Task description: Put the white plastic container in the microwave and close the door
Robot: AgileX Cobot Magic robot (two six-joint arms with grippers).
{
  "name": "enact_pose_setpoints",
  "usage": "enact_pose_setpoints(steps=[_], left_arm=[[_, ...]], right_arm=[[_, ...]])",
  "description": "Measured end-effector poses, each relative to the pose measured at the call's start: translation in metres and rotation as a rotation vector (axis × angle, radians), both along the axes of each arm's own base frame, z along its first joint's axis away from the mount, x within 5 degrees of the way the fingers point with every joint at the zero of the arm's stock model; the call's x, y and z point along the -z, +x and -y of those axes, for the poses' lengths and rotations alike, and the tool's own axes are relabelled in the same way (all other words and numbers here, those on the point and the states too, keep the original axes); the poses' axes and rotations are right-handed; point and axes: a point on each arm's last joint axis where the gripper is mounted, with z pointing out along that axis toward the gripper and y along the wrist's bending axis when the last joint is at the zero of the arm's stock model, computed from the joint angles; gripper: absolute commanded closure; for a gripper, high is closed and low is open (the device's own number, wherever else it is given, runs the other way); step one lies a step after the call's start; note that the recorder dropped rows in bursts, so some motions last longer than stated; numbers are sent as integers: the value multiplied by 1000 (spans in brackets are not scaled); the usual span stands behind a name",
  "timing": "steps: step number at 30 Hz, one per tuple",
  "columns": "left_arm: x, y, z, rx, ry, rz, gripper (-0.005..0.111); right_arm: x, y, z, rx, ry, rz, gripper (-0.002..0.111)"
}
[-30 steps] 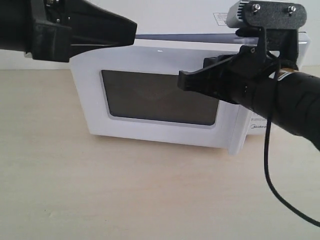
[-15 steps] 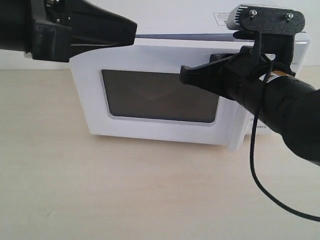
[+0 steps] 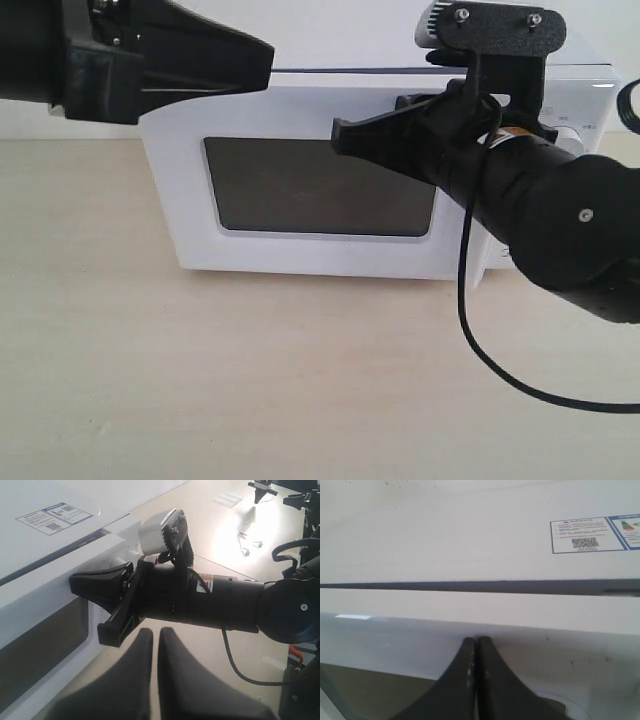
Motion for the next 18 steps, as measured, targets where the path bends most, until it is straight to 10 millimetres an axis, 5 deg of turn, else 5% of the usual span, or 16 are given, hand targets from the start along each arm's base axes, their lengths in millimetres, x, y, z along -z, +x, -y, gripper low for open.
enact_pose_setpoints(steps=[18], left_arm=[[-4, -4, -2, 3, -8, 13, 102]], right_arm=[[2, 3, 1, 35, -43, 11, 108]])
